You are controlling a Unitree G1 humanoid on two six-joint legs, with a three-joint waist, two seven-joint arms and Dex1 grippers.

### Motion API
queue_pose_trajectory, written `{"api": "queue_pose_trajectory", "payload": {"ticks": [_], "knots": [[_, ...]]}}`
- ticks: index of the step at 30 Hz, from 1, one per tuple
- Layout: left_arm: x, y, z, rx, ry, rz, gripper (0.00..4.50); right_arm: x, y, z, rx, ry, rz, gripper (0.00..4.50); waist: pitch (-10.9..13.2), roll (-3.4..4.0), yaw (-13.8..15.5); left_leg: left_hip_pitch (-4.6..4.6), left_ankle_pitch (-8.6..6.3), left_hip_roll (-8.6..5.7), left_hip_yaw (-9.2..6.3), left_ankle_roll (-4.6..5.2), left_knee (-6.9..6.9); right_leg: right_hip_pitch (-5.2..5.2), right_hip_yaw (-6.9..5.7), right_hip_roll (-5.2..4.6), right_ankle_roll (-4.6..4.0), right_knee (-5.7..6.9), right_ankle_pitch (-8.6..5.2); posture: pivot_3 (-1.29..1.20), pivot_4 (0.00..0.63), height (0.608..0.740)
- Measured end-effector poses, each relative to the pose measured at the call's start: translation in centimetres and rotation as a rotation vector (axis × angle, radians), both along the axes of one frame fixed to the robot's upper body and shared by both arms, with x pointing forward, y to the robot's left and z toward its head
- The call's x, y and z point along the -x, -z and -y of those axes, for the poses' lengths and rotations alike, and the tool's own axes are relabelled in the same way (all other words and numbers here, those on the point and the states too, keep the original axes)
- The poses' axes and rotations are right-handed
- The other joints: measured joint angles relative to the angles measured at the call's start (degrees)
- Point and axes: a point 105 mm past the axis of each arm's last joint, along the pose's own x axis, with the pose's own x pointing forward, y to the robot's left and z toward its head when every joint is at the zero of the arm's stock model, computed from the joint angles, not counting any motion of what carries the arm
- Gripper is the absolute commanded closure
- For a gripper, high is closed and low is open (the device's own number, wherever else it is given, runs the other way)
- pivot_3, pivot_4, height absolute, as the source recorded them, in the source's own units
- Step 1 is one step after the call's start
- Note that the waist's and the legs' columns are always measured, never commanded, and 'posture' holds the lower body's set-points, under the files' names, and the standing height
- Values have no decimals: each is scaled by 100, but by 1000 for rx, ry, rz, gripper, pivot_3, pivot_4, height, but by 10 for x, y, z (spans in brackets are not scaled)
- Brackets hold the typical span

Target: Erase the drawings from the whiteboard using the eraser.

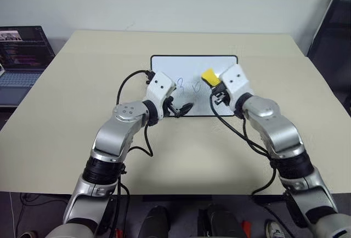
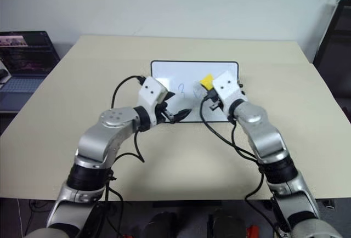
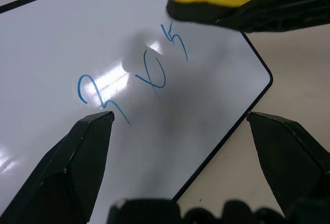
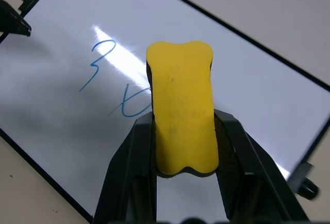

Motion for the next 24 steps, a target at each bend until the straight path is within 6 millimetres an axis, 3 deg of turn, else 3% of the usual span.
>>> {"api": "queue_pose_trajectory", "payload": {"ticks": [8,19,24], "knots": [[2,1,-16,-58,-12,-9,0,-31,17,11,80,57,-23,3378,0,0,-3,1,0,-3,3,0,-1,-1,-7,-24,0,0,0,0,150,740],[4,6,-16,-56,6,-4,0,-32,24,20,145,52,-8,3380,0,0,3,11,1,-5,-1,0,5,14,-6,-25,1,6,2,0,150,740],[4,5,-15,-51,14,9,0,-40,16,23,165,81,33,3380,0,0,-4,13,1,-4,0,0,7,13,-7,-25,4,7,7,0,150,740]]}}
